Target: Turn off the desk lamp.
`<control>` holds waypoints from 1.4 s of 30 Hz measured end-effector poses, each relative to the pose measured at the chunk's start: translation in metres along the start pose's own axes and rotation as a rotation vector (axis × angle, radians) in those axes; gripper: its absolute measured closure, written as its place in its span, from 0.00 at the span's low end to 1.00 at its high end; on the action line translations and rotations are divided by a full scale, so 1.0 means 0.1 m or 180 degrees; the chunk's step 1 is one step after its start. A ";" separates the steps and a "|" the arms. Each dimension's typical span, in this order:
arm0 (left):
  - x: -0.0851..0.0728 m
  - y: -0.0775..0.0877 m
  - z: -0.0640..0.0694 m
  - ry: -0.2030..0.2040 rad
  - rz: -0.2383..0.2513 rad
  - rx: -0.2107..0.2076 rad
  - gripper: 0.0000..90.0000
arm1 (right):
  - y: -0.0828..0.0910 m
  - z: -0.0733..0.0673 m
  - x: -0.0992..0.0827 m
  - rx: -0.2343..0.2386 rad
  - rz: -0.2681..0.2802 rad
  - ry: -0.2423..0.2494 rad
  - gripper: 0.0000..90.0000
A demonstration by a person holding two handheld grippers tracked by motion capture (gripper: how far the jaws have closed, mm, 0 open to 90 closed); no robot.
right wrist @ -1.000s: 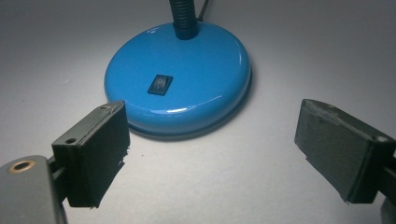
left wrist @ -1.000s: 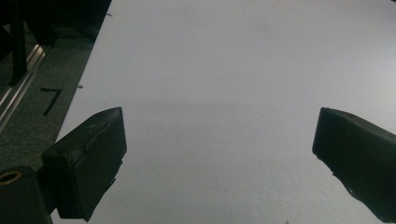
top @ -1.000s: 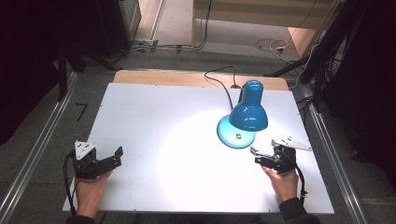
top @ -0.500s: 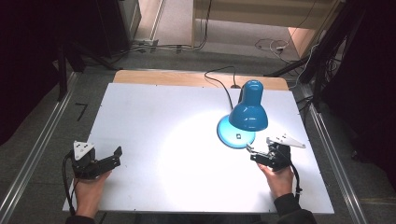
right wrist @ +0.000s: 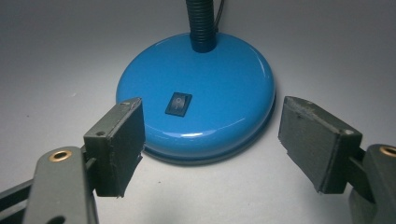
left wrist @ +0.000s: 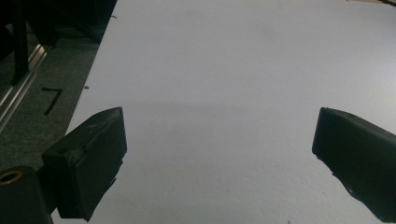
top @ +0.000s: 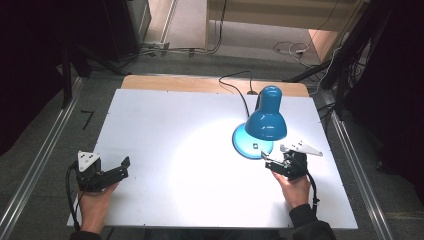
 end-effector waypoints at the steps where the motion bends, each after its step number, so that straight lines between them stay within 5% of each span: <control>1: 0.00 0.00 0.00 -0.0001 0.0003 -0.0002 0.04 | -0.01 0.00 0.00 -0.0010 0.0003 0.0000 0.24; 13: 0.00 0.00 0.00 0.0007 -0.0007 -0.0015 0.04 | -0.16 -0.07 0.00 -0.0110 -0.0018 0.0030 0.37; 19: 0.00 0.00 -0.01 0.0014 -0.0004 -0.0012 0.05 | -0.24 -0.13 -0.02 -0.0034 -0.0019 -0.0035 0.62; 20: 0.00 0.00 -0.01 0.0014 -0.0003 -0.0013 0.05 | -0.26 -0.15 -0.02 -0.0040 0.0019 -0.0054 0.76; 26: 0.00 0.00 -0.01 0.0017 -0.0010 -0.0023 0.05 | -0.29 -0.23 -0.03 -0.0013 0.0051 0.0002 0.97; 42: 0.01 0.00 -0.01 0.0027 -0.0007 -0.0044 0.05 | -0.38 -0.26 -0.05 -0.0037 0.0040 -0.0079 0.97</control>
Point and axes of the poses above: each handheld gripper's, and its own axes: y roughly backward along the jaws, x roughly out of its top, z roughly to its right, the point moved 7 cm from there along -y, roughly forward along the jaws, and after that the axes turned 10 degrees about z, right-handed, at the moved point
